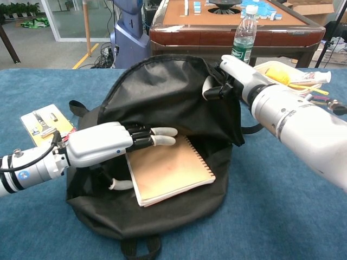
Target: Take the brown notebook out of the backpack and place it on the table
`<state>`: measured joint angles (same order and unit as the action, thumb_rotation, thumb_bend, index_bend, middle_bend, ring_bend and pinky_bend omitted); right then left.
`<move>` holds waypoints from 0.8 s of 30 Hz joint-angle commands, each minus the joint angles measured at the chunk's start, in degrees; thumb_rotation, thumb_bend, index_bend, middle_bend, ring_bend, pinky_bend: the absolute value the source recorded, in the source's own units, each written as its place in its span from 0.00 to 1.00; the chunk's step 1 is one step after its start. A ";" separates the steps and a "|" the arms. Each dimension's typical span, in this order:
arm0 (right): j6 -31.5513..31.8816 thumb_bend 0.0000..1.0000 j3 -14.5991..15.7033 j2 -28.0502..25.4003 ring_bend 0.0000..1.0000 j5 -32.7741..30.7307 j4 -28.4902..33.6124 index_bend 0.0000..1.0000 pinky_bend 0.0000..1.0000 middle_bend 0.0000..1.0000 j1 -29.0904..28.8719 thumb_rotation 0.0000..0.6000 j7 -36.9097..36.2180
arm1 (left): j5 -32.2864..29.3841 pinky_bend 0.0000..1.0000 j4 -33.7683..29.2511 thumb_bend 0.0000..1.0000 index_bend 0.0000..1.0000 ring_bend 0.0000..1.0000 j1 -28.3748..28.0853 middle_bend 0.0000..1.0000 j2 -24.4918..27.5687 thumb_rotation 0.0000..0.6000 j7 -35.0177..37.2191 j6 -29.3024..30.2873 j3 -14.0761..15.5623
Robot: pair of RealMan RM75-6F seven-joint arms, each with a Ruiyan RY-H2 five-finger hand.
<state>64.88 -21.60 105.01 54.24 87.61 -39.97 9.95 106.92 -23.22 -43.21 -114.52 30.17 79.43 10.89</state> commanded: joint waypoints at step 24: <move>-0.05 0.94 -0.32 -0.15 0.09 -0.71 -0.47 0.58 0.04 0.24 0.00 1.00 0.56 | -1.26 0.24 1.54 0.59 0.63 0.49 1.66 0.64 -0.40 1.00 7.00 6.71 0.57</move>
<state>64.85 -21.89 104.90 53.56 87.15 -39.99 10.50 105.79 -21.19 -41.75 -115.16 36.50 85.22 11.59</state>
